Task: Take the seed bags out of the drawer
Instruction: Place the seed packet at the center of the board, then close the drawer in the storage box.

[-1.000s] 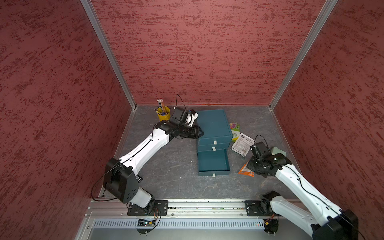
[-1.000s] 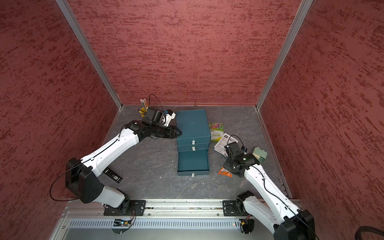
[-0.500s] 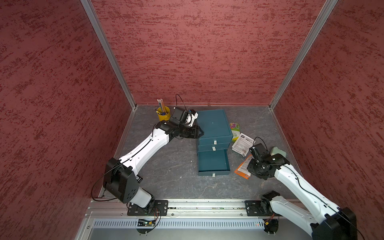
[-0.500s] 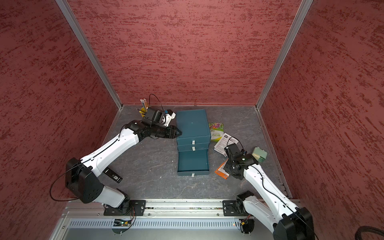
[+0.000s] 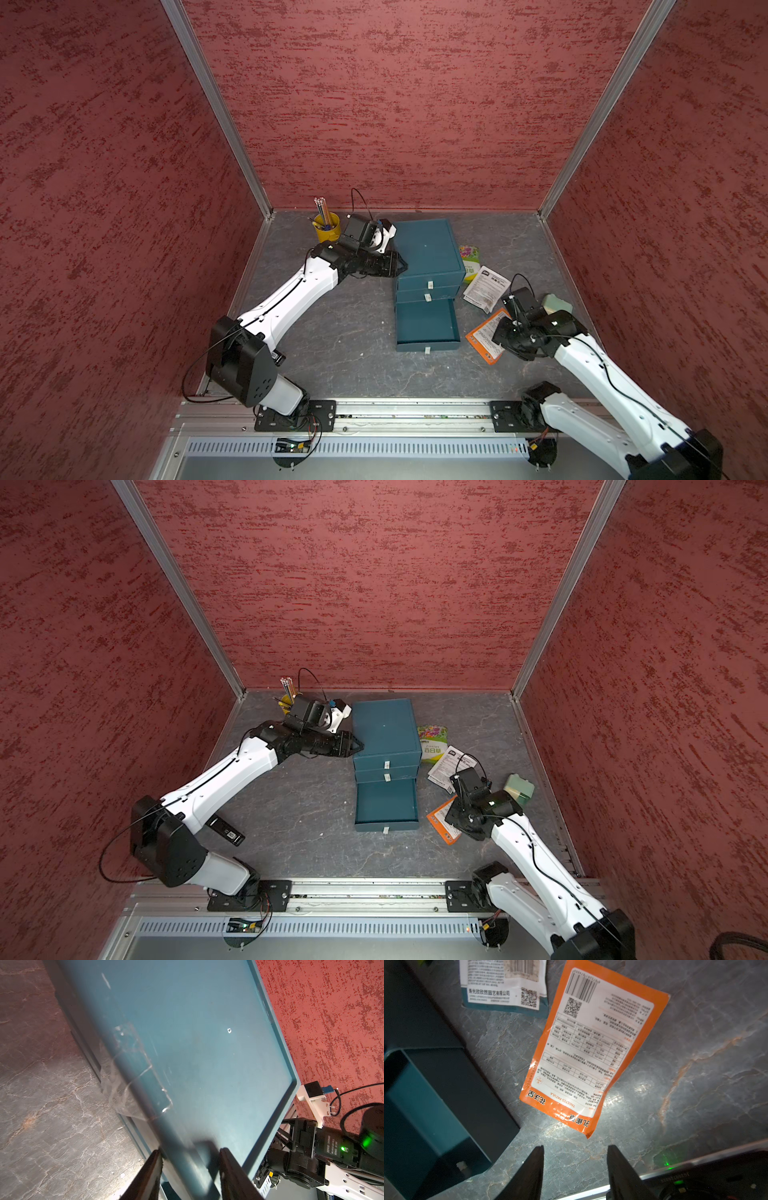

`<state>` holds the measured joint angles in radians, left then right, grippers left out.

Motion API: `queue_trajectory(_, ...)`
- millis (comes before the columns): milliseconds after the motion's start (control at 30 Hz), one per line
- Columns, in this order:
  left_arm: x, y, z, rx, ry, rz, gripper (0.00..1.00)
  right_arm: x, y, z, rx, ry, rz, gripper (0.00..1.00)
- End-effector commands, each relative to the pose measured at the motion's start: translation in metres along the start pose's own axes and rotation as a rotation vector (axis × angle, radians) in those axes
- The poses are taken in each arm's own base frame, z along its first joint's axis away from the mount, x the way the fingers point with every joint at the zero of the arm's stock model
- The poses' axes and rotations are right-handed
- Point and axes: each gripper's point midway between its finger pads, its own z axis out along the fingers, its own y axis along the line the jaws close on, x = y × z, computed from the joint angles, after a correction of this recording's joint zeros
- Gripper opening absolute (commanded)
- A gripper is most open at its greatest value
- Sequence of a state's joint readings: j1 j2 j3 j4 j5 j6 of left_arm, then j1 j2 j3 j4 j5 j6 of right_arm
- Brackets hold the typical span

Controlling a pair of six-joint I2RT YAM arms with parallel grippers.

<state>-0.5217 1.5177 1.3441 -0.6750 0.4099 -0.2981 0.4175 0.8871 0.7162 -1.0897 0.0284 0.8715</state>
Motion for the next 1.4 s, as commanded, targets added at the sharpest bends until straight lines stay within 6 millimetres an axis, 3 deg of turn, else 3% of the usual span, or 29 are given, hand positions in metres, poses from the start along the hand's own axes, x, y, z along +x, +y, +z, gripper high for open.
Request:
queue_trajectory(0, 0.068, 0.042, 0.024, -0.148, 0.246, -0.043, 0.47, 0.005, 0.023, -0.017, -0.097, -0.009, -0.048, 0.56)
queue_trajectory(367, 0.068, 0.043, 0.022, -0.157, 0.256, -0.033, 0.47, 0.053, 0.09, -0.023, -0.235, -0.081, -0.264, 0.66)
queue_trajectory(633, 0.068, 0.044, 0.025, -0.16, 0.267, -0.03, 0.47, 0.099, 0.139, -0.005, -0.324, -0.129, -0.379, 0.7)
queue_trajectory(933, 0.069, 0.044, 0.025, -0.16, 0.28, -0.023, 0.47, 0.112, 0.16, 0.017, -0.37, -0.219, -0.446, 0.68)
queue_trajectory(1200, 0.073, 0.048, 0.025, -0.17, 0.303, -0.021, 0.46, 0.115, 0.164, 0.04, -0.376, -0.252, -0.468, 0.68)
queue_trajectory(1367, 0.077, 0.05, 0.024, -0.177, 0.319, -0.018, 0.46, 0.106, 0.165, 0.043, -0.36, -0.317, -0.476, 0.69)
